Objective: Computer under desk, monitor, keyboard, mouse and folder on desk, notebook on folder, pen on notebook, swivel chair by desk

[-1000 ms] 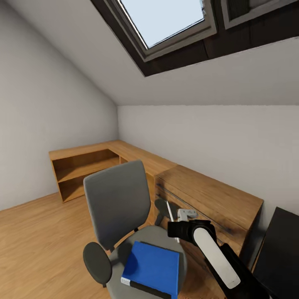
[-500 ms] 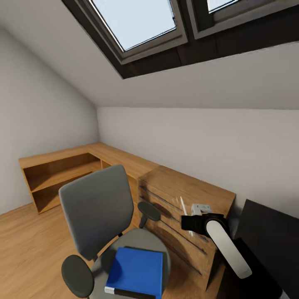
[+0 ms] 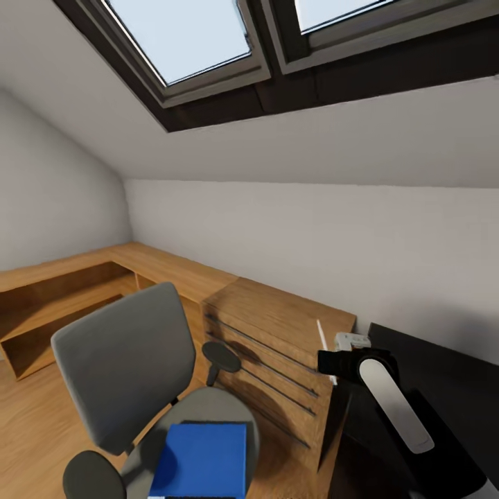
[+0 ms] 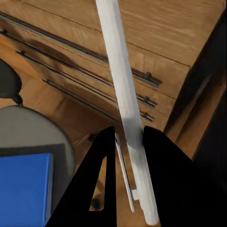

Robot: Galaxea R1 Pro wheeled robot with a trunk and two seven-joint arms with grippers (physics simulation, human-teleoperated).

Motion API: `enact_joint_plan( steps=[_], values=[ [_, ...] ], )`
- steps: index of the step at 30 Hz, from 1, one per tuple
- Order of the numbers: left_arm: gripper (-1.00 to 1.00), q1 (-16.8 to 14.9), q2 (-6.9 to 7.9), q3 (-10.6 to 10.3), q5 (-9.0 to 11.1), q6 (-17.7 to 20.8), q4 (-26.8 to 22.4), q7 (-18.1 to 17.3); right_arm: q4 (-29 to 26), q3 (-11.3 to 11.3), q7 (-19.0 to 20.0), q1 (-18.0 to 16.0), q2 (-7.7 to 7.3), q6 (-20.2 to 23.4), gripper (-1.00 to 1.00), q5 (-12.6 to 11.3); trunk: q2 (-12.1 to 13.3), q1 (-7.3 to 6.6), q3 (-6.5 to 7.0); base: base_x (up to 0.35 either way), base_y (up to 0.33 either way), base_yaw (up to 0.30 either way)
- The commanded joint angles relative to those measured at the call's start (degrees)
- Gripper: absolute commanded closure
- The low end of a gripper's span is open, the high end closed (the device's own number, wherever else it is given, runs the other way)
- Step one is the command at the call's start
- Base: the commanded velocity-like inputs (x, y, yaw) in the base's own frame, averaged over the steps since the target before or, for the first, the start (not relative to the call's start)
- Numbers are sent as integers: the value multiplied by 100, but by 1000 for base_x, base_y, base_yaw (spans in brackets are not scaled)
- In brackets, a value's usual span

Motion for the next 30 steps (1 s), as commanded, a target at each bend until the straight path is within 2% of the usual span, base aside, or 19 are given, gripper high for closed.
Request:
enact_joint_plan(
  steps=[1, 23, 30],
  values=[
    [-100, 4, 0, -11, 57, -21, -4, 12, -3, -4, -54, -10, -12, 5, 100, -56, 37, -22, 9, 0, 0, -278],
    [-100, 6, -4, -14, 49, -30, 49, -38, 124, -80, -240, -19, -16, -12, 100, -49, 920, -505, 325, 0, 0, -278],
    [-100, 6, 2, -12, 54, -30, 77, -42, 416, -123, -279, -41, 2, -22, 100, -48, 920, -505, 298, 0, 0, -268]
  ],
)
